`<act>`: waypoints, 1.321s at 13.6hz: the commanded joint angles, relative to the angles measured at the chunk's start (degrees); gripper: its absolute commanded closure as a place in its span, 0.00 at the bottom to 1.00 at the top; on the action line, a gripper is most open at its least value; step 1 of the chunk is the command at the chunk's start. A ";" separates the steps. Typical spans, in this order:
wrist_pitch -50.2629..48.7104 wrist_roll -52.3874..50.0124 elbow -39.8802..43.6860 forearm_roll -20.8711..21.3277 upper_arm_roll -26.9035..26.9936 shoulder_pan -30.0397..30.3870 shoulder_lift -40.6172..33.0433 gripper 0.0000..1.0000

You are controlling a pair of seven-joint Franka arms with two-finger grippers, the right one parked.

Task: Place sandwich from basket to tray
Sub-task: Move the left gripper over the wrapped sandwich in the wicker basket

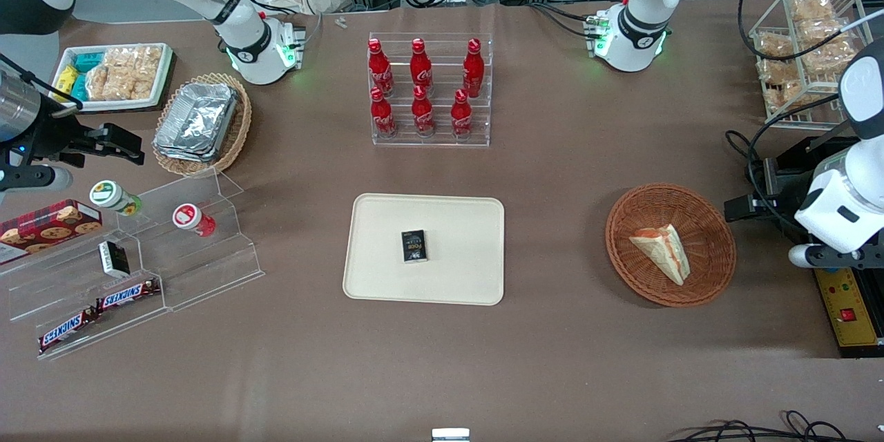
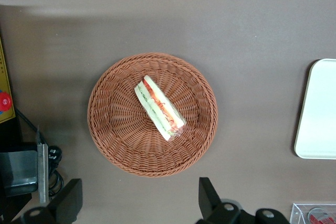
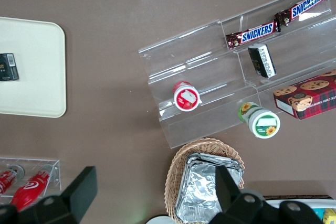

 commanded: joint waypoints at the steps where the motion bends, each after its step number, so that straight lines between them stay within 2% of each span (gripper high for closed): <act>1: -1.38 0.86 1.05 -0.22 -0.50 0.48 0.31 0.01; 7: -1.21 -0.10 -1.23 -0.49 -0.41 0.48 0.66 0.01; 9: 0.36 -5.00 -1.94 -0.57 -0.49 0.56 1.62 0.01; 13: 10.45 -13.88 -9.83 -2.06 -0.41 0.65 1.10 0.02; 16: 20.13 -24.16 -16.86 -2.68 -0.41 0.65 1.01 0.02; 18: 22.51 -28.92 -18.90 -2.68 -0.41 0.65 1.71 0.02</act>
